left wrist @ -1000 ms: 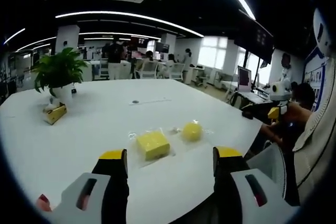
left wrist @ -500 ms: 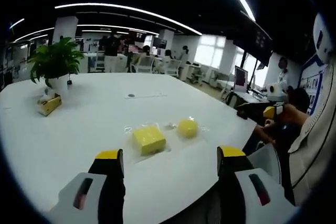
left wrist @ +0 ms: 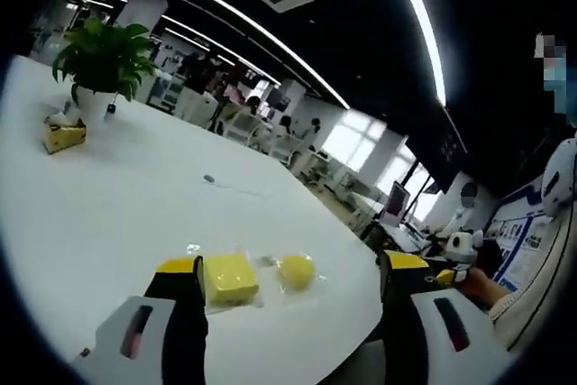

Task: Compare the silicone blocks by pressing each to a similar depth, holding the contact briefly, and releasing to observe deformation and rebound differences across the visible hardness samples.

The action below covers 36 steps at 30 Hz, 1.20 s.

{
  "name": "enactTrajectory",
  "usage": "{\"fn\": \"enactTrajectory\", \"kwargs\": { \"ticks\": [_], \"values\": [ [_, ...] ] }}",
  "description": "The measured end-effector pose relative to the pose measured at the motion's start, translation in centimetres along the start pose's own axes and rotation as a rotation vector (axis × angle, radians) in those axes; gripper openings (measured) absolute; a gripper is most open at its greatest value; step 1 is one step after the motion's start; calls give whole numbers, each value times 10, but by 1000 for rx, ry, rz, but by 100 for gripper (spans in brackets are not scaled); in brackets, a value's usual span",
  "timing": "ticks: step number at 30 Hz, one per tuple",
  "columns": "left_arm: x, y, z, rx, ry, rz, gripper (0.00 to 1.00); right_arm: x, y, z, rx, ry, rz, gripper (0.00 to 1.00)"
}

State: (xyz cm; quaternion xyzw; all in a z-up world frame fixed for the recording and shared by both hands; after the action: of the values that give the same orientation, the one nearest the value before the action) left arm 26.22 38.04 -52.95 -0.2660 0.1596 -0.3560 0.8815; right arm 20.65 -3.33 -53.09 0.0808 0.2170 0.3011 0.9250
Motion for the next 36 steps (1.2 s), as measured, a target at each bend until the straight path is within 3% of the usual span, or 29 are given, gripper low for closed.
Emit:
{"fn": "enactTrajectory", "kwargs": {
  "ticks": [3, 6, 11, 18, 22, 24, 28, 35, 36],
  "values": [
    [7, 18, 3, -38, -14, 4, 78, -1, -1, -1, 9, -3, -18, 85],
    [18, 38, 1, -151, -39, -27, 78, -2, -1, -2, 20, -5, -28, 84],
    [34, 73, -6, -319, -95, -10, 77, 0, 0, -6, 29, 9, -38, 84],
    [56, 105, -20, -371, -57, 0, 75, 4, -1, -6, 41, 31, -60, 82],
    [70, 122, -31, -367, 6, 11, 75, 7, -1, 1, 41, 26, -77, 82],
    [75, 132, -34, -401, 1, 14, 75, 9, 0, 2, 36, 35, -83, 82],
    [88, 144, -37, -451, -23, 4, 73, 11, 0, 2, 45, 49, -75, 82],
    [117, 162, -50, -480, 36, -19, 69, 11, -1, -4, 60, 75, -106, 82],
    [119, 156, -53, -484, 41, -20, 69, 11, -1, -4, 64, 77, -109, 82]
  ]
}}
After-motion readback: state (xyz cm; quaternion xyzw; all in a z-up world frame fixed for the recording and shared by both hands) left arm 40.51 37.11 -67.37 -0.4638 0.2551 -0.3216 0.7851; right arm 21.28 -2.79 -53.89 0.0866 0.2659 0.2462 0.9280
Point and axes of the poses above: the point that each gripper's makers call its tool centre point, and the gripper's own axes: x roughly forward along the fingers, y roughly to its left, z roughly out of its top, the point moved 10 cm from there along -x, roughly backward along the fingers, and after that the axes turned 7 degrees about -z, right-handed, at the moved point
